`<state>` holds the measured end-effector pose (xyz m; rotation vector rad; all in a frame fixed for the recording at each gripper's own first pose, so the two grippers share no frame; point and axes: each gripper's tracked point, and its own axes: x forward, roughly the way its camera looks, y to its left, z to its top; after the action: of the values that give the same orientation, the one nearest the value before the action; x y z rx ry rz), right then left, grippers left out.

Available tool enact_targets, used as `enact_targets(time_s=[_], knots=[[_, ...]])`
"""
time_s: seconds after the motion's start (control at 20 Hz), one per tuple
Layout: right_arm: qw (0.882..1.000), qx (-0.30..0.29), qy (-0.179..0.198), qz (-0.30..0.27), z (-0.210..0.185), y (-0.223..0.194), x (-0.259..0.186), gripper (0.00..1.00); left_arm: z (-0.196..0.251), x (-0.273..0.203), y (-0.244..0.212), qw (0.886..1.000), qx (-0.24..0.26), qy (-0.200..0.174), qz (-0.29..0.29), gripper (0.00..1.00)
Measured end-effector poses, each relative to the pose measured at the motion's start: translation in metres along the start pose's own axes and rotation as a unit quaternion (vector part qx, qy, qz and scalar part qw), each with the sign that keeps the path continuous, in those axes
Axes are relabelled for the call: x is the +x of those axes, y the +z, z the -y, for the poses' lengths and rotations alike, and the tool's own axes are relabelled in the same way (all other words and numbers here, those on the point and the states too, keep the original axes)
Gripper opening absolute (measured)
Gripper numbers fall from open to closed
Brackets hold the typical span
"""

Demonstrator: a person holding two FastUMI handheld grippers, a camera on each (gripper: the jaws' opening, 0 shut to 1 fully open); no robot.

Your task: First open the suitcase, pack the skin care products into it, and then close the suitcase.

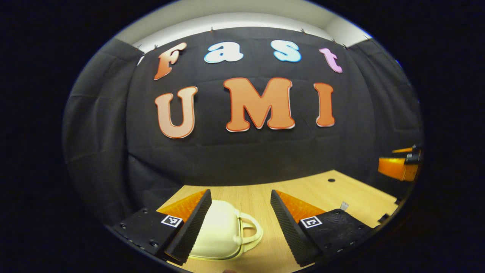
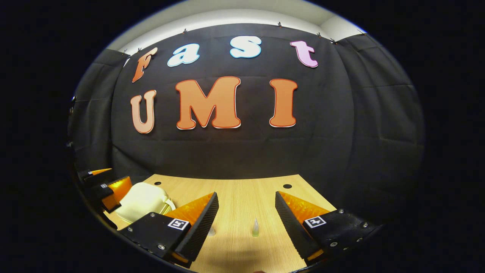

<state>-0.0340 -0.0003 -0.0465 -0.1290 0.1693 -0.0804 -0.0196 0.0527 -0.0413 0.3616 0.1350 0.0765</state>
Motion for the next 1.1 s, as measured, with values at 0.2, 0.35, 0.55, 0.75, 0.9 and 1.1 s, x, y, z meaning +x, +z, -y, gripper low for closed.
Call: enact_targets(time_s=[0.2,0.35,0.55,0.75,0.9,1.1], knots=[[1.0,0.003,-0.001,-0.019,0.001,-0.013,-0.001,0.95,0.004,0.006,-0.058,0.996,0.063,-0.005,-0.057,0.98],[0.999,0.002,-0.006,-0.035,0.005,-0.025,-0.004,0.95,0.007,0.01,-0.102,0.986,0.135,-0.01,-0.097,0.98],[0.998,0.003,-0.022,-0.051,0.02,-0.036,-0.007,0.95,0.01,0.015,-0.149,0.957,0.252,-0.02,-0.142,0.98],[0.997,0.014,-0.047,-0.063,0.04,-0.047,-0.006,0.95,0.02,0.026,-0.162,0.923,0.356,-0.035,-0.145,0.98],[0.995,0.025,-0.061,-0.079,0.052,-0.056,-0.002,0.95,0.025,0.04,-0.176,0.904,0.397,-0.042,-0.153,0.98],[0.992,0.033,-0.081,-0.089,0.066,-0.063,0.002,0.95,0.028,0.067,-0.185,0.885,0.437,-0.046,-0.154,0.98]])
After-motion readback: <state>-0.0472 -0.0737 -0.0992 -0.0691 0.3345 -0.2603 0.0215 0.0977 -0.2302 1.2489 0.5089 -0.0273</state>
